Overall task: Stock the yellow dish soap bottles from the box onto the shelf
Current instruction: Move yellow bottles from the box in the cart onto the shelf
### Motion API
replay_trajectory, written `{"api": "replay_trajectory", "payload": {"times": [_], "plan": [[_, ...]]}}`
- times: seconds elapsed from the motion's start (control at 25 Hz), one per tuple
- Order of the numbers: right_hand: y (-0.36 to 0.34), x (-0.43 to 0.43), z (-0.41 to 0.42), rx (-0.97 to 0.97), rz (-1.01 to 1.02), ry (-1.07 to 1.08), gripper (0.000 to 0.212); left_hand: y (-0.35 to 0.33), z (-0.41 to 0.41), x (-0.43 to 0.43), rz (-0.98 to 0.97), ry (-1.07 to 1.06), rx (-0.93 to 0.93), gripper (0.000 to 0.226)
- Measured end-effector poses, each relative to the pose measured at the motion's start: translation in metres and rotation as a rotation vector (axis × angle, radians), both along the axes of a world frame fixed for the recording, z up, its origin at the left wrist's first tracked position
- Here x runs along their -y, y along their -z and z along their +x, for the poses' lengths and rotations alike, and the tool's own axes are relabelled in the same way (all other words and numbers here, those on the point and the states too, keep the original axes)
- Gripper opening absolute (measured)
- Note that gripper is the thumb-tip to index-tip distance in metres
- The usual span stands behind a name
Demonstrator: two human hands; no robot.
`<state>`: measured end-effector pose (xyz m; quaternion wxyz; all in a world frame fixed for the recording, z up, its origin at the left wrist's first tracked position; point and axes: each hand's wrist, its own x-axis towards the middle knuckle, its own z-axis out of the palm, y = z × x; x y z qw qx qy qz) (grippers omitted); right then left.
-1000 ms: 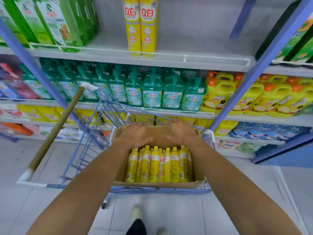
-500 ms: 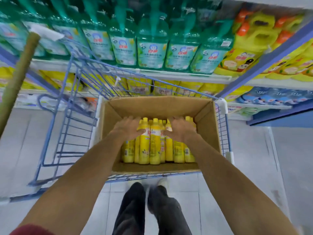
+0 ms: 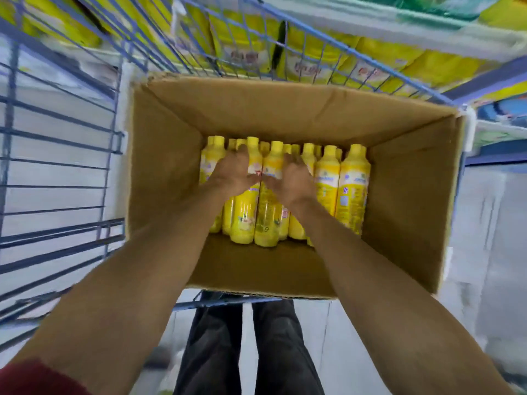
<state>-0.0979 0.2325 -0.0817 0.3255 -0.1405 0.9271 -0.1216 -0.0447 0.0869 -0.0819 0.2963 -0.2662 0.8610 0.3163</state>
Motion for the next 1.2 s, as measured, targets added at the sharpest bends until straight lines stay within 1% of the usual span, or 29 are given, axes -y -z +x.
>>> {"api": "replay_trajectory", "payload": {"times": [0.12, 0.24, 0.4, 0.48, 0.52, 0.6, 0.68, 0.76, 0.88, 0.96, 1.04, 1.12, 1.2], "plan": [[0.008, 0.003, 0.000, 0.043, -0.116, 0.224, 0.072, 0.012, 0.001, 0.000, 0.063, -0.156, -0.009, 0.076], [0.012, 0.002, -0.007, 0.130, -0.170, 0.368, 0.080, 0.010, 0.005, 0.004, 0.191, -0.340, -0.037, 0.082], [0.009, -0.011, -0.004, 0.286, -0.278, 0.477, 0.067, 0.005, 0.022, 0.008, 0.376, -0.538, -0.084, 0.076], [0.010, -0.016, -0.004, 0.363, -0.268, 0.477, 0.063, 0.009, 0.035, 0.004, 0.358, -0.627, -0.054, 0.066], [0.013, -0.017, -0.005, 0.390, -0.242, 0.462, 0.060, 0.012, 0.039, 0.000, 0.338, -0.664, -0.031, 0.066], [0.017, -0.016, -0.004, 0.379, -0.158, 0.418, 0.058, 0.019, 0.045, -0.011, 0.306, -0.685, -0.012, 0.067], [0.016, -0.014, 0.004, 0.299, -0.079, 0.362, 0.053, 0.021, 0.046, -0.019, 0.240, -0.656, -0.020, 0.057], [0.016, -0.015, 0.014, 0.248, -0.071, 0.364, 0.048, 0.020, 0.051, -0.023, 0.216, -0.667, -0.033, 0.057], [0.014, -0.025, 0.025, 0.270, -0.206, 0.413, 0.040, 0.008, 0.063, -0.025, 0.296, -0.695, -0.066, 0.052], [0.007, -0.036, 0.029, 0.298, -0.282, 0.441, 0.045, -0.005, 0.069, -0.026, 0.355, -0.711, -0.120, 0.055], [-0.008, -0.043, 0.030, 0.317, -0.400, 0.471, 0.045, -0.025, 0.068, -0.026, 0.393, -0.701, -0.174, 0.057], [-0.030, -0.049, 0.026, 0.302, -0.523, 0.498, 0.048, -0.050, 0.067, -0.024, 0.464, -0.726, -0.234, 0.061], [-0.057, -0.052, 0.020, 0.285, -0.620, 0.480, 0.052, -0.076, 0.070, -0.021, 0.551, -0.736, -0.304, 0.059]]}}
